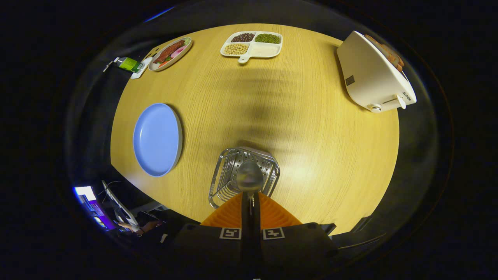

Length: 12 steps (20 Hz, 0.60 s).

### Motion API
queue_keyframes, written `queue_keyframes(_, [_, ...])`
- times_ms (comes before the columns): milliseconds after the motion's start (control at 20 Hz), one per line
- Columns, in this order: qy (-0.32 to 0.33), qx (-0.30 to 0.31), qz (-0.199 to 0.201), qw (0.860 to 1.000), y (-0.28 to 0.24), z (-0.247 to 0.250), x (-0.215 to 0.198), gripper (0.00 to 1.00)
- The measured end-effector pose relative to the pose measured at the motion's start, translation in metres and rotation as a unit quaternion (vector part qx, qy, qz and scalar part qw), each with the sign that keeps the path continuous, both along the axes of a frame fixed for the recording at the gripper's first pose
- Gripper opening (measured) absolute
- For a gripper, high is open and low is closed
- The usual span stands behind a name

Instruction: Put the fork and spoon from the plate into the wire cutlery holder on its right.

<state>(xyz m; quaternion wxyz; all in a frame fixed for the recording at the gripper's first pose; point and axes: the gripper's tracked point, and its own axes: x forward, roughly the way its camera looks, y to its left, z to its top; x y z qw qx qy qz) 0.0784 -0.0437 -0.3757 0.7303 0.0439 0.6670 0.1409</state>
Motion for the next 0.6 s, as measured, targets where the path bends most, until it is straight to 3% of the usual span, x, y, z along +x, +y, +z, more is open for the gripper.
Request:
queue_keyframes(450, [0.024,-0.015,0.010,1.000,0.013,-0.019,0.006,0.06])
queue_keyframes(600, [0.010,-0.010,0.000,1.000,0.016,-0.015,0.007,0.12])
